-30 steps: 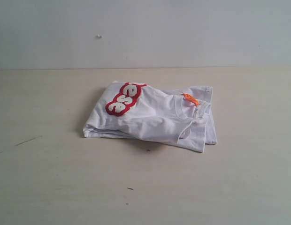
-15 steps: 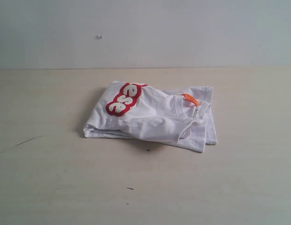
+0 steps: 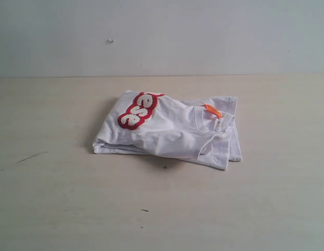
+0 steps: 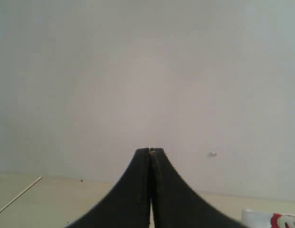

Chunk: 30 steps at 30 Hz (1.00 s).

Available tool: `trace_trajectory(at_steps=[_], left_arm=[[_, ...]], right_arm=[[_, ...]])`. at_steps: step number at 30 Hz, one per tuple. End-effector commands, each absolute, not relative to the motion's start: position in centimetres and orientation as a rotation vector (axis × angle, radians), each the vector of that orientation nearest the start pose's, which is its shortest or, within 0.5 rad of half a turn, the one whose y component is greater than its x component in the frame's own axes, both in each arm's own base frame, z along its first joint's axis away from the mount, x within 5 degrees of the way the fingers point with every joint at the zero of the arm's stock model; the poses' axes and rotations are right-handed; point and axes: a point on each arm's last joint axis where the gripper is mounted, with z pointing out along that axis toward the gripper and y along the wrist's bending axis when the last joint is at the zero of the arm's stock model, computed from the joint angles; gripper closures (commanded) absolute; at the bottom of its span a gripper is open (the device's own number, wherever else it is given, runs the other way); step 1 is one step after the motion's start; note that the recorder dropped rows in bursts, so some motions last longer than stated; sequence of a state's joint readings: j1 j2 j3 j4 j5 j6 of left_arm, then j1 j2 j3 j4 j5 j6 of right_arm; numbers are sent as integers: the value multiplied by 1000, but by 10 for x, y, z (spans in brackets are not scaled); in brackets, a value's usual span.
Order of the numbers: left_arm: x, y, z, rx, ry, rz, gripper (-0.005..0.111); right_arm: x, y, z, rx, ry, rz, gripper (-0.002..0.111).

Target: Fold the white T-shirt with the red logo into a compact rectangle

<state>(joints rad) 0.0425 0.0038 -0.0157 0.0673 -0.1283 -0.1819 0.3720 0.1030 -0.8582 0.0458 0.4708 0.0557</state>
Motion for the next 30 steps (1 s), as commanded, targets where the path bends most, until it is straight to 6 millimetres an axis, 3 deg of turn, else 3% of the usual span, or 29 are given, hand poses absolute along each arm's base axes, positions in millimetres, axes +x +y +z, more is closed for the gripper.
trace_trajectory(at_steps=[1,6,9,16,30], left_arm=[[55,2,220,-87,1403,-38,107],[56,3,213,-56,1483,13,107],[56,4,197,30,1667,116,107],[53,4,182,14,1832,106,107],[53,4,182,4,1830,98,107]], right_arm=[[-40,-14,424,-185,1194,423,108],[-40,-14,424,-185,1194,423,108],[-40,-14,424,-185,1194,423,108],[-40,-14,424,-185,1194,423,108],[-40,-14,424,-185,1194,423,108]])
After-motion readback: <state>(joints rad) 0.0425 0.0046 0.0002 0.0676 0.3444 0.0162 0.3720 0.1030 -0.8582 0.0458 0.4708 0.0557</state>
